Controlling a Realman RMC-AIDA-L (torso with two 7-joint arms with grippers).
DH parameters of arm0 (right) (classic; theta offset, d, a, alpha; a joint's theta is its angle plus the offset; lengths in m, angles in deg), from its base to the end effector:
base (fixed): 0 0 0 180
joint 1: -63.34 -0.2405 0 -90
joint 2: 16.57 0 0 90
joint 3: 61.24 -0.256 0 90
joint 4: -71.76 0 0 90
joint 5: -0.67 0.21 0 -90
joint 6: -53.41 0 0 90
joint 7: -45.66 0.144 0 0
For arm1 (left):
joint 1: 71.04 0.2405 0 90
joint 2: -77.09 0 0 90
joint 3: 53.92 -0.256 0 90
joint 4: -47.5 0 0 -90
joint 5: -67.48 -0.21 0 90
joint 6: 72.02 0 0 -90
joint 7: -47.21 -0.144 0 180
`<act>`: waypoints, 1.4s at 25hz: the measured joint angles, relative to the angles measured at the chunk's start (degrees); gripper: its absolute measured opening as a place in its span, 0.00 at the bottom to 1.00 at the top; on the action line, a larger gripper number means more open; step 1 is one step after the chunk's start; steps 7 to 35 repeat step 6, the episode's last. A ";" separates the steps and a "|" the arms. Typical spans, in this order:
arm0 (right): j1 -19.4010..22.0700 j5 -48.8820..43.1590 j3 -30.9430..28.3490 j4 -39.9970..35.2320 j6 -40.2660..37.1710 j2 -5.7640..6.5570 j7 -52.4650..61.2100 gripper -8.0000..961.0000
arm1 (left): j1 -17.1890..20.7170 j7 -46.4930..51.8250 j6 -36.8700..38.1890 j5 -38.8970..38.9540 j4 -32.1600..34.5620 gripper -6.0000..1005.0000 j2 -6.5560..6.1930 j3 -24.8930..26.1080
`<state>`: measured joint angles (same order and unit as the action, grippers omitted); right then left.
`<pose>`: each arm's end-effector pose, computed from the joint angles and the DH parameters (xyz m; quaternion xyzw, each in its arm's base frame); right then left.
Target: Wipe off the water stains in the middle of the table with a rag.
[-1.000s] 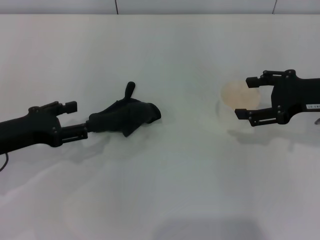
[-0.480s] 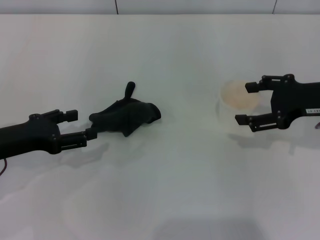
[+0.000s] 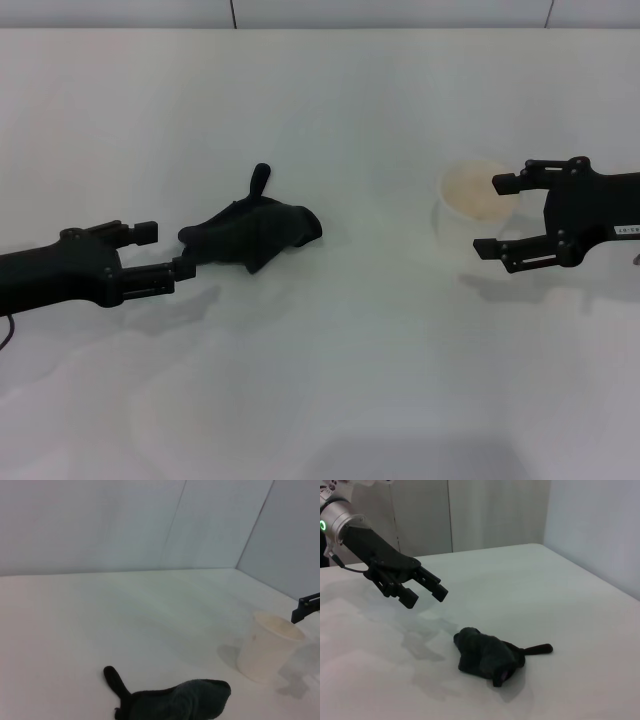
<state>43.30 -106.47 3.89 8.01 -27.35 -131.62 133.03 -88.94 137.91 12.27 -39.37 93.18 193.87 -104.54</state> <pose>0.2417 0.3330 0.0335 -0.9719 0.1016 0.1192 0.1756 -0.3082 0.2978 0.0210 -0.9073 -0.3231 -0.2096 0.1686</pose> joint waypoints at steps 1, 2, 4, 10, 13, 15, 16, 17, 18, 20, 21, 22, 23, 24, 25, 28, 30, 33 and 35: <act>0.05 0.00 -0.03 -0.02 0.01 0.00 0.00 0.89 | -0.07 0.14 0.00 -0.20 -0.01 0.87 0.00 0.00; 0.10 -0.01 -0.04 -0.06 0.02 0.00 0.00 0.89 | -0.10 0.20 0.00 -0.30 -0.02 0.87 0.00 0.01; 0.21 0.00 -0.09 -0.18 0.07 0.01 0.00 0.89 | -0.14 0.21 0.00 -0.35 -0.03 0.87 0.00 0.03; 0.35 -0.01 -0.14 -0.28 0.16 0.01 0.00 0.89 | -0.13 0.21 0.00 -0.36 -0.04 0.87 0.00 0.04; 0.35 -0.01 -0.14 -0.28 0.16 0.01 0.00 0.89 | -0.13 0.21 0.00 -0.36 -0.04 0.87 0.00 0.04; 0.35 -0.01 -0.14 -0.28 0.16 0.01 0.00 0.89 | -0.13 0.21 0.00 -0.36 -0.04 0.87 0.00 0.04; 0.35 -0.01 -0.14 -0.28 0.16 0.01 0.00 0.89 | -0.13 0.21 0.00 -0.36 -0.04 0.87 0.00 0.04; 0.35 -0.01 -0.14 -0.28 0.16 0.01 0.00 0.89 | -0.13 0.21 0.00 -0.36 -0.04 0.87 0.00 0.04; 0.35 -0.01 -0.14 -0.28 0.16 0.01 0.00 0.89 | -0.13 0.21 0.00 -0.36 -0.04 0.87 0.00 0.04; 0.35 -0.01 -0.14 -0.28 0.16 0.01 0.00 0.89 | -0.13 0.21 0.00 -0.36 -0.04 0.87 0.00 0.04; 0.35 -0.01 -0.14 -0.28 0.16 0.01 0.00 0.89 | -0.13 0.21 0.00 -0.36 -0.04 0.87 0.00 0.04; 0.35 -0.01 -0.14 -0.28 0.16 0.01 0.00 0.89 | -0.13 0.21 0.00 -0.36 -0.04 0.87 0.00 0.04; 0.35 -0.01 -0.14 -0.28 0.16 0.01 0.00 0.89 | -0.13 0.21 0.00 -0.36 -0.04 0.87 0.00 0.04; 0.35 -0.01 -0.14 -0.28 0.16 0.01 0.00 0.89 | -0.13 0.21 0.00 -0.36 -0.04 0.87 0.00 0.04; 0.35 -0.01 -0.14 -0.28 0.16 0.01 0.00 0.89 | -0.13 0.21 0.00 -0.36 -0.04 0.87 0.00 0.04; 0.35 -0.01 -0.14 -0.28 0.16 0.01 0.00 0.89 | -0.13 0.21 0.00 -0.36 -0.04 0.87 0.00 0.04; 0.35 -0.01 -0.14 -0.28 0.16 0.01 0.00 0.89 | -0.13 0.21 0.00 -0.36 -0.04 0.87 0.00 0.04; 0.35 -0.01 -0.14 -0.28 0.16 0.01 0.00 0.89 | -0.13 0.21 0.00 -0.36 -0.04 0.87 0.00 0.04; 0.35 -0.01 -0.14 -0.28 0.16 0.01 0.00 0.89 | -0.13 0.21 0.00 -0.36 -0.04 0.87 0.00 0.04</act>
